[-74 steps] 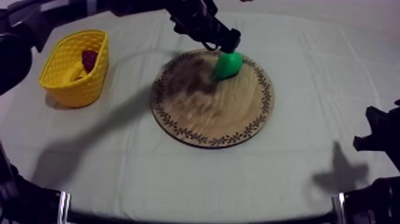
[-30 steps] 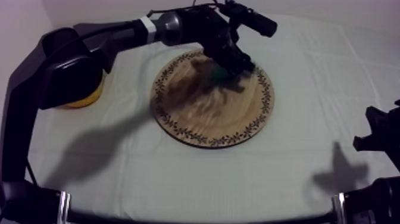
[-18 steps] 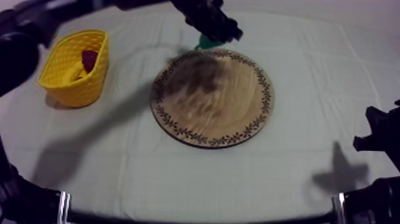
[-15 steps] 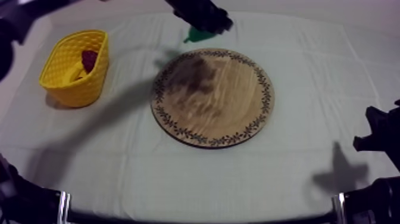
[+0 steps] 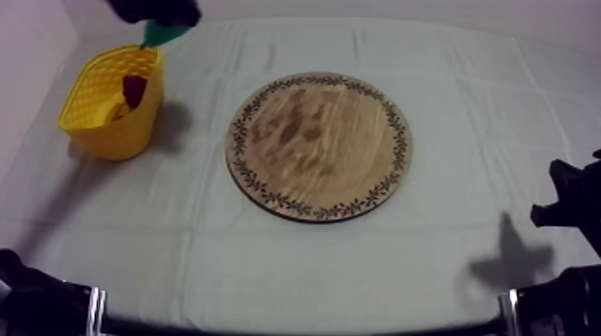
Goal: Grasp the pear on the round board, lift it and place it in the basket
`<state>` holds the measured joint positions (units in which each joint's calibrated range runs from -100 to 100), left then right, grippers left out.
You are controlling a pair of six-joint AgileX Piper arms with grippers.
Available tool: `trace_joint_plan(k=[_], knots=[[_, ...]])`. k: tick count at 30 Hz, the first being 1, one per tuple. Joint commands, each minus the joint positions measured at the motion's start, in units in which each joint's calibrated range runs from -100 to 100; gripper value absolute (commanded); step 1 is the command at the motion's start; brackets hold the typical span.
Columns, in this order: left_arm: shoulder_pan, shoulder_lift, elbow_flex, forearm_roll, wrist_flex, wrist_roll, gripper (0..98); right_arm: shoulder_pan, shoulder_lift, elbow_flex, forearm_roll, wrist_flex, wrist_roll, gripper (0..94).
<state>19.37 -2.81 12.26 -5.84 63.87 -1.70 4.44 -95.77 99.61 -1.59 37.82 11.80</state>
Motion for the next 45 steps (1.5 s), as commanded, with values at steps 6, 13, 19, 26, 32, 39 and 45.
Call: trace_joint_plan(k=[6,13,19,26,32,39,45], knots=[[-9.0,-3.7,3.0,-0.26,-1.5,1.1,39.7,0.0,0.0,0.1,0.0,0.0,0.0,0.5],[-15.0,-1.4,7.6,-1.88,-5.2,0.8,37.3,0.1,0.0,0.1,0.0,0.0,0.0,0.5],[-17.1,0.7,15.5,-3.46,-8.6,1.4,36.2,0.1,0.0,0.1,0.0,0.0,0.0,0.5],[-17.6,3.9,23.7,-3.95,-14.7,2.3,34.4,0.1,0.0,0.1,0.0,0.0,0.0,0.5],[-17.3,5.0,26.0,-3.76,-17.7,2.8,33.8,0.1,0.0,0.1,0.0,0.0,0.0,0.5],[-17.3,5.9,24.2,-3.68,-19.2,3.4,38.6,0.1,0.0,0.1,0.0,0.0,0.0,0.5],[-18.4,7.2,20.6,-4.45,-25.4,6.1,84.8,0.1,0.0,0.1,0.0,0.0,0.0,0.5]])
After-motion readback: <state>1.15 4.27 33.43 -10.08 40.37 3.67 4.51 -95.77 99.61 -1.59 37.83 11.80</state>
